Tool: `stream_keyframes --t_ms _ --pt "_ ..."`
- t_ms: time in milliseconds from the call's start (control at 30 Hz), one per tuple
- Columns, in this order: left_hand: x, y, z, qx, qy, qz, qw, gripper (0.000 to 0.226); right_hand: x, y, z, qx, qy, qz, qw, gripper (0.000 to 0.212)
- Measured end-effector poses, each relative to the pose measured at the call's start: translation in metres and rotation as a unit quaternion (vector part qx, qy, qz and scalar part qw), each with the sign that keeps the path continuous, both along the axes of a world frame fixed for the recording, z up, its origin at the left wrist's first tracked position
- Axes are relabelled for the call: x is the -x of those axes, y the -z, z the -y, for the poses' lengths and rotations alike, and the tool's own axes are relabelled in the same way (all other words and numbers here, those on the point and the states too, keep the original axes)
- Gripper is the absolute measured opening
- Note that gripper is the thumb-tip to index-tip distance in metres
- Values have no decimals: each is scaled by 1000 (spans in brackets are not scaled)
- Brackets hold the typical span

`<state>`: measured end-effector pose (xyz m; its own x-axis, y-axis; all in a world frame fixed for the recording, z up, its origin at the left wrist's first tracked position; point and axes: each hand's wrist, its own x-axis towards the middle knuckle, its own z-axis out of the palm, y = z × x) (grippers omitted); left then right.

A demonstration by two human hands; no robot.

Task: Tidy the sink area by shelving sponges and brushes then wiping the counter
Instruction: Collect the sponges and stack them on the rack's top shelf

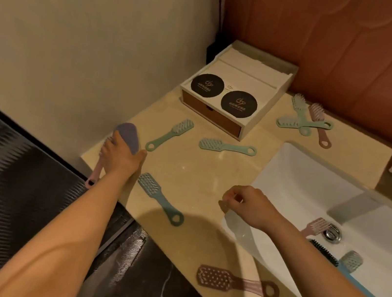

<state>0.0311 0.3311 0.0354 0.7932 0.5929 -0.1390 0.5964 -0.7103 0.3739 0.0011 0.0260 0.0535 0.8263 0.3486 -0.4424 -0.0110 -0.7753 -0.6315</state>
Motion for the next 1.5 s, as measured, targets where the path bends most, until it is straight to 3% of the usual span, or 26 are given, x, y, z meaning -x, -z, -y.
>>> stream_keyframes --t_ms 133,233,333,467,667,767,867,967,1067,1100,1200,1267,1367,1433,1500 --pt "-5 -5 0 38 -40 26 998 90 0 -3 0 -13 8 2 1000 21" --pt "2 -24 15 125 -46 103 986 82 2 -5 4 -49 22 1 999 22" --pt "21 -44 35 254 -3 155 955 79 7 -10 5 -85 41 -6 996 20" --pt "52 -59 64 353 112 137 919 71 18 -30 0 -198 144 -33 969 18" --pt "61 -74 113 343 307 60 886 89 33 -56 12 -345 283 -135 885 38" --pt "58 -82 144 268 414 36 869 96 38 -56 27 -341 334 -101 873 41" --pt "56 -82 169 278 455 31 846 92 49 -56 48 -375 413 -38 829 33" --pt "56 -82 193 352 432 39 829 78 62 -56 68 -409 456 5 790 28" --pt "55 -83 219 492 313 -3 812 49 72 -55 86 -442 481 20 757 29" --pt "54 -83 227 543 269 -45 794 49 76 -56 91 -458 485 20 745 29" --pt "53 -83 246 676 190 -158 695 70 84 -58 102 -485 468 23 738 30" --pt "51 -83 254 697 185 -184 668 73 87 -59 109 -498 459 12 736 28" --pt "46 -83 262 692 191 -197 668 75 89 -60 119 -530 448 -27 719 21" --pt "45 -84 266 663 214 -187 692 63 90 -61 123 -549 454 -48 700 25" --pt "47 -86 272 628 240 -159 723 45 90 -62 122 -521 454 -48 721 23"
